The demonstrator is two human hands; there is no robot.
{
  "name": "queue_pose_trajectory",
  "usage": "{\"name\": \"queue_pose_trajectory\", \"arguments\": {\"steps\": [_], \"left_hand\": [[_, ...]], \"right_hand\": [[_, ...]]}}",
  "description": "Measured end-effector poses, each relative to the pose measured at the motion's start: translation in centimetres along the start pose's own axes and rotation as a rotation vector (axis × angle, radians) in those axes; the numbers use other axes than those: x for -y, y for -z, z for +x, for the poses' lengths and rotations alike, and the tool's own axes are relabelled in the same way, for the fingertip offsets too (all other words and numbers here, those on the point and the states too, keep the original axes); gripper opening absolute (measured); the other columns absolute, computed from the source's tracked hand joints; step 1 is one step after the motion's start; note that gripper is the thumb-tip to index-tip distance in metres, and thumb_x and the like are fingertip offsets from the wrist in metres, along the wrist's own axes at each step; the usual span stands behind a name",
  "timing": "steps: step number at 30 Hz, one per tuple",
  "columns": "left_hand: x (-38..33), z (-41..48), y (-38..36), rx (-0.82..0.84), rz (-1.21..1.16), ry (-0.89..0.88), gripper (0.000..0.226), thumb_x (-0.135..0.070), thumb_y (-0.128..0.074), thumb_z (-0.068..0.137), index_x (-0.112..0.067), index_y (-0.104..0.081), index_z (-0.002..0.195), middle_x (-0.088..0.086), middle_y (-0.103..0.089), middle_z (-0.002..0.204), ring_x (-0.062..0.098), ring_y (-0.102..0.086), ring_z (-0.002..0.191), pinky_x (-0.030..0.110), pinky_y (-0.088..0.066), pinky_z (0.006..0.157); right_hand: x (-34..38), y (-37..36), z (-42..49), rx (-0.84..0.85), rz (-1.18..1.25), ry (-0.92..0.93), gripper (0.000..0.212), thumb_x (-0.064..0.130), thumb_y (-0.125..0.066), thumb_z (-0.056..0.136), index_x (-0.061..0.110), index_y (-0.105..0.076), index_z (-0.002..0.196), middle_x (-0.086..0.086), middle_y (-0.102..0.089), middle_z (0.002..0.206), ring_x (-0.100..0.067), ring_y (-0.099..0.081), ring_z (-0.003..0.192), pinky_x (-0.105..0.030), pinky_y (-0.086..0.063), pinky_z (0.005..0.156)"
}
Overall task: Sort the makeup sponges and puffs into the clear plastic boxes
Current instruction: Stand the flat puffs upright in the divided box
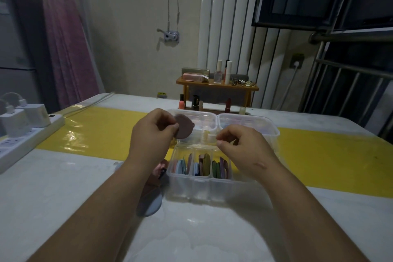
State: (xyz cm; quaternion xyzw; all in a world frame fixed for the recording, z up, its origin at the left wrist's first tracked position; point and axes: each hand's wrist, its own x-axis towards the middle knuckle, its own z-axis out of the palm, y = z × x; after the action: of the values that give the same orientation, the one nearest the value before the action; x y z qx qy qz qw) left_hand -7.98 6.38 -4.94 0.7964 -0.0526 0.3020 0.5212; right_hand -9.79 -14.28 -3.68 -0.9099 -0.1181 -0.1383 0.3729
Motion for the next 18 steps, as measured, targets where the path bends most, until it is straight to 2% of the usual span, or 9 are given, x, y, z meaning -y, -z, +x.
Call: {"name": "queue_pose_trajectory", "arguments": {"steps": [1, 3, 8, 11, 13, 15, 18], "left_hand": [[0.0, 0.0, -0.1, 0.017, -0.035, 0.005, 0.022, -0.006, -0.069, 0.085, -0.025, -0.063, 0.078, -0.005, -0.067, 0.081, 0.018, -0.066, 0.081, 0.035, -0.057, 0.071], [-0.1, -0.2, -0.4, 0.046, -0.089, 0.010, 0.023, -0.004, -0.067, 0.087, -0.026, -0.067, 0.083, -0.005, -0.069, 0.086, 0.016, -0.067, 0.085, 0.039, -0.059, 0.076], [-0.5, -0.6, -0.9, 0.180, -0.196, 0.008, 0.032, 0.003, -0.064, 0.088, -0.029, -0.068, 0.087, -0.004, -0.070, 0.093, 0.016, -0.069, 0.091, 0.029, -0.059, 0.076], [-0.9, -0.9, -0.9, 0.260, -0.163, -0.020, 0.032, 0.002, -0.063, 0.088, -0.029, -0.067, 0.089, -0.005, -0.070, 0.094, 0.010, -0.068, 0.089, 0.028, -0.059, 0.076], [-1.1, -1.0, -0.9, 0.307, -0.164, -0.033, 0.029, 0.002, -0.063, 0.088, -0.027, -0.067, 0.090, -0.005, -0.070, 0.094, 0.009, -0.069, 0.090, 0.030, -0.059, 0.079], [-1.2, -1.1, -0.8, 0.337, -0.134, -0.060, 0.025, -0.001, -0.065, 0.088, -0.025, -0.068, 0.093, -0.006, -0.070, 0.093, 0.009, -0.068, 0.090, 0.030, -0.058, 0.082], [-1.1, -1.1, -0.7, 0.346, -0.041, -0.093, 0.028, -0.007, -0.066, 0.088, -0.035, -0.067, 0.091, -0.013, -0.062, 0.094, 0.008, -0.060, 0.087, 0.028, -0.053, 0.076]], "right_hand": [[0.1, 0.0, 0.0, -0.001, 0.008, -0.001, 0.010, 0.025, -0.062, 0.096, 0.028, -0.067, 0.104, 0.013, -0.063, 0.094, -0.001, -0.055, 0.082, -0.015, -0.044, 0.067], [0.2, -0.1, 0.0, -0.003, 0.019, 0.000, 0.012, 0.027, -0.061, 0.096, 0.029, -0.067, 0.106, 0.016, -0.061, 0.096, 0.000, -0.055, 0.081, -0.014, -0.044, 0.066], [0.3, 0.0, -0.2, 0.008, 0.092, 0.031, 0.016, 0.026, -0.059, 0.097, 0.037, -0.061, 0.108, 0.019, -0.061, 0.102, -0.002, -0.058, 0.078, -0.014, -0.045, 0.061], [0.5, 0.0, -0.4, 0.045, 0.133, 0.056, 0.022, 0.023, -0.059, 0.098, 0.042, -0.058, 0.108, 0.020, -0.062, 0.103, -0.006, -0.061, 0.081, -0.022, -0.054, 0.065], [0.6, -0.1, -0.4, 0.039, 0.106, 0.079, 0.019, 0.023, -0.060, 0.097, 0.040, -0.062, 0.106, 0.019, -0.062, 0.101, -0.008, -0.061, 0.081, -0.026, -0.057, 0.071], [0.5, -0.1, -0.3, 0.007, 0.103, 0.099, 0.016, 0.023, -0.062, 0.095, 0.035, -0.067, 0.103, 0.018, -0.064, 0.096, -0.006, -0.060, 0.077, -0.024, -0.054, 0.070], [0.2, 0.3, -0.2, -0.065, 0.125, 0.099, 0.014, 0.020, -0.063, 0.093, 0.033, -0.070, 0.097, 0.017, -0.066, 0.090, -0.004, -0.059, 0.077, -0.022, -0.051, 0.069]]}}
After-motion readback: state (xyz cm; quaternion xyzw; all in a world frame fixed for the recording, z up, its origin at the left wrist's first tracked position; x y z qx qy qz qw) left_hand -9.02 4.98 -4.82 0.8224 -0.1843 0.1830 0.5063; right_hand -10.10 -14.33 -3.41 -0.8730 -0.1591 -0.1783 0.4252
